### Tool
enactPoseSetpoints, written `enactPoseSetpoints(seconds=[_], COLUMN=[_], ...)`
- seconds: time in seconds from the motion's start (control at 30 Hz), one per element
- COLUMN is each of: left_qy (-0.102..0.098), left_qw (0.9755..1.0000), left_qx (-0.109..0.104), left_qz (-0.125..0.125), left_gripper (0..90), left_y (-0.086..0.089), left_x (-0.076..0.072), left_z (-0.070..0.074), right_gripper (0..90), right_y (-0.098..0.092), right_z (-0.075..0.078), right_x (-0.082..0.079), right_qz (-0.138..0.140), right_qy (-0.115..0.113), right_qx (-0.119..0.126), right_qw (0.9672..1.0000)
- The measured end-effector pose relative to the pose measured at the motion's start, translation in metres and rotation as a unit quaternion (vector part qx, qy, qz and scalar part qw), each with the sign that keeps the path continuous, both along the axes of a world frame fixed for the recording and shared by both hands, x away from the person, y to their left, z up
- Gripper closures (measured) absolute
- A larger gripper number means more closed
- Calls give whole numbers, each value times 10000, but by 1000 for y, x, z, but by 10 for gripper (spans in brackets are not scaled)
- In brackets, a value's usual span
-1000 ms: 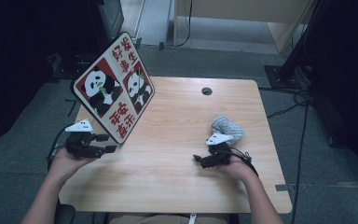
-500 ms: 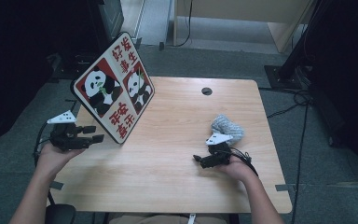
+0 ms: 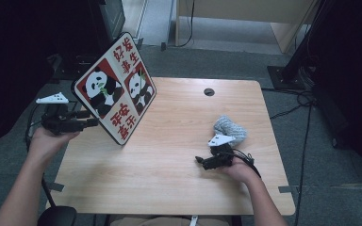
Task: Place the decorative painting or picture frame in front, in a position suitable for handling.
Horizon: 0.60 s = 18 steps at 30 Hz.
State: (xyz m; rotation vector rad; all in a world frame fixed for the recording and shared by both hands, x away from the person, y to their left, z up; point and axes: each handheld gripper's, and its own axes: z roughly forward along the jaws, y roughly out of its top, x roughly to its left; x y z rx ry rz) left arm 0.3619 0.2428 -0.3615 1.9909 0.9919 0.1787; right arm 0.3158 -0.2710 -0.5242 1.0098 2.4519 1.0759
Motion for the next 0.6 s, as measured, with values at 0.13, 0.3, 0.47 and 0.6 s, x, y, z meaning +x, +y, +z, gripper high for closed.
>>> enactPoseSetpoints(seconds=[0.13,0.3,0.47,0.6], left_qy=[1,-35,40,31], left_qw=[9999,9999,9998,9998], left_qx=[-80,3,138,150], left_qz=[87,125,149,152], left_gripper=[392,391,392,392], left_y=[3,2,0,-2], left_x=[8,18,29,36], left_z=[11,24,37,50], right_gripper=[104,104,103,103], right_y=[0,0,0,0], right_z=[0,0,0,0], right_x=[0,0,0,0], right_qz=[3,15,6,10], right_qy=[1,-22,-9,-6], right_qx=[-2,-4,2,-5], right_qw=[10000,10000,10000,10000])
